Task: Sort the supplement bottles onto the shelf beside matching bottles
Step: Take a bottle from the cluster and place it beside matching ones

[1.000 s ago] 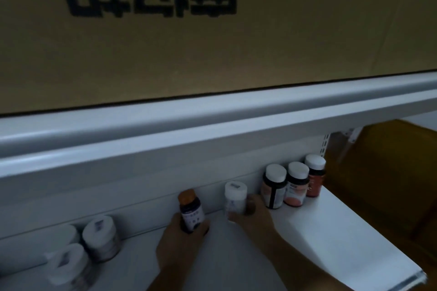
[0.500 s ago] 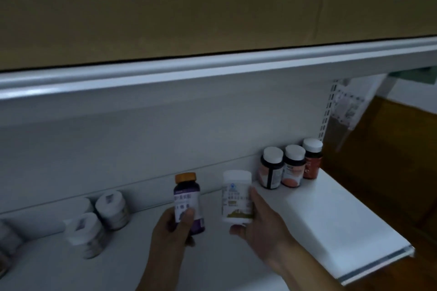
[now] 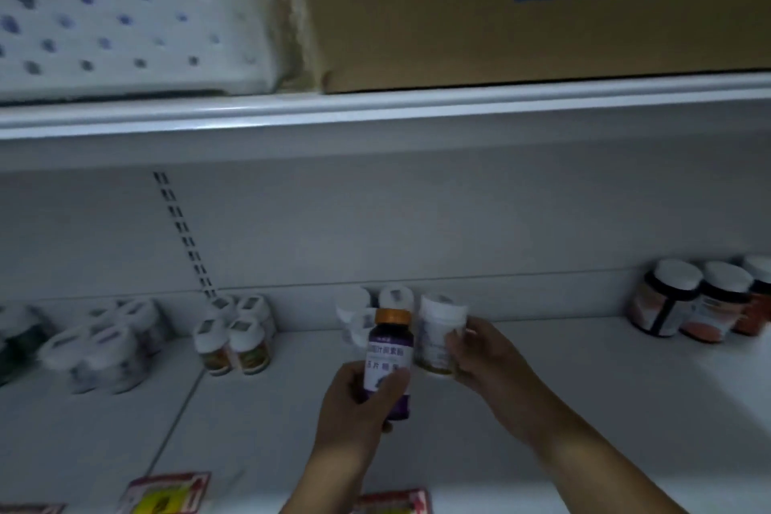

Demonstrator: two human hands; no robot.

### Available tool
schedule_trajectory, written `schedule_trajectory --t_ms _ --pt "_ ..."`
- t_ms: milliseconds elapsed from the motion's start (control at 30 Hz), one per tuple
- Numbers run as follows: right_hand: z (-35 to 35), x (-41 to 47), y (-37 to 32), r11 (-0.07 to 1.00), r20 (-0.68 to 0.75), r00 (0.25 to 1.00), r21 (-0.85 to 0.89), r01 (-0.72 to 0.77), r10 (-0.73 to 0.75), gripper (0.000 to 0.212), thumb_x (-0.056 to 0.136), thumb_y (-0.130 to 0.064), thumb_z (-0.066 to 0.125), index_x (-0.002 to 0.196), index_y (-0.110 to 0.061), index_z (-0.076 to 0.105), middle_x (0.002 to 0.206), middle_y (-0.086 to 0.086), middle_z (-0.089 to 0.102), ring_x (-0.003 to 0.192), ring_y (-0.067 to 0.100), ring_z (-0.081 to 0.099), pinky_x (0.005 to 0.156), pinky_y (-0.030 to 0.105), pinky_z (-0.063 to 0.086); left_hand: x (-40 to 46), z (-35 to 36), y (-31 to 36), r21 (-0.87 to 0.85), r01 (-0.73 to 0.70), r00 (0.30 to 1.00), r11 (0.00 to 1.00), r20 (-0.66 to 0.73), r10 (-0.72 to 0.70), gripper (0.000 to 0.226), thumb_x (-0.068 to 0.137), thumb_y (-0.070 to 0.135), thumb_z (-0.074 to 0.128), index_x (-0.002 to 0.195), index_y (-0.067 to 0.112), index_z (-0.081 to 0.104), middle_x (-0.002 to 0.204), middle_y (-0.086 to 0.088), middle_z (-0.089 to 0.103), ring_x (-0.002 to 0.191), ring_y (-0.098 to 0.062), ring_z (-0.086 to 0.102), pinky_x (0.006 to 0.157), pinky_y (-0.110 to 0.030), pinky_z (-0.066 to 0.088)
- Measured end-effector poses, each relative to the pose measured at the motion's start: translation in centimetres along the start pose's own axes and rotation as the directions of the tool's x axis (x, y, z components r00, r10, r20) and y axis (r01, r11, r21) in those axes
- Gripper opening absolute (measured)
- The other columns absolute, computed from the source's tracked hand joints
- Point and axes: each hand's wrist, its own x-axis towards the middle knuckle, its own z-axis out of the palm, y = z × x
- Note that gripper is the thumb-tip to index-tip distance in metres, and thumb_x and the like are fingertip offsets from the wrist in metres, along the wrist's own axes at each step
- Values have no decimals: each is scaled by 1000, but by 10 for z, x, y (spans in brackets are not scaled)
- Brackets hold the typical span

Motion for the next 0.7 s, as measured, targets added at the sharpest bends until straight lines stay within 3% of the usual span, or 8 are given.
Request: schedule_trajectory --t_ms 33,100,167,267,400,500,567,700 --pt "9 13 11 997 -78 997 -79 19 -26 29 84 -24 63 111 -13 58 104 9 70 98 26 67 79 27 55 2 -15 -1 13 16 1000 1000 -11 -16 18 78 19 73 83 10 59 64 -5 63 48 -10 57 48 -25 46" --pt "21 37 36 972 -246 968 -237 -2 -58 19 87 -11 62 104 -14 57 99 8 66 97 30 64 79 33 54 5 -42 -1 20 45 999 999 -26 -44 14 81 20 69 84 11 59 70 -8 63 55 -16 57 53 -28 46" --pt "30 47 51 904 -312 947 -423 -62 -81 33 85 -18 65 116 -10 54 106 8 64 103 28 61 81 33 47 7 -63 -2 22 54 998 998 -29 -53 14 81 22 68 84 13 59 73 -8 64 59 -18 57 57 -31 46" --pt "34 46 62 801 -302 946 -592 -91 -116 54 81 -39 61 128 -14 50 114 -2 60 107 16 56 85 25 39 11 -85 -5 15 73 997 997 -6 -73 17 81 25 68 89 12 60 76 -9 64 62 -19 58 59 -32 46" --pt "37 40 65 754 -321 940 -644 -130 -112 52 86 -34 63 134 -21 46 126 2 61 116 22 57 97 35 44 13 -97 -11 10 100 995 995 27 -100 14 82 25 67 89 15 60 78 -7 66 66 -19 61 59 -29 47" --pt "48 24 49 775 -490 826 -623 -107 -280 49 86 -31 64 129 -13 50 122 8 61 110 25 59 84 25 44 14 -99 -9 29 95 994 995 51 -96 13 82 20 67 90 14 60 76 -4 66 65 -15 63 57 -25 49" --pt "69 16 23 757 -398 816 -649 73 -420 27 86 -29 64 111 -21 59 106 0 66 92 8 64 69 9 44 20 -97 -6 22 91 995 996 49 -92 13 81 17 69 88 14 59 75 -4 65 61 -12 64 55 -22 49" --pt "124 24 -17 804 9 972 -560 201 -236 13 85 -21 63 95 -29 64 96 -16 65 76 -16 60 60 4 46 24 -99 1 2 81 997 997 21 -81 15 76 20 74 84 17 61 73 -2 66 59 -8 62 52 -18 48"
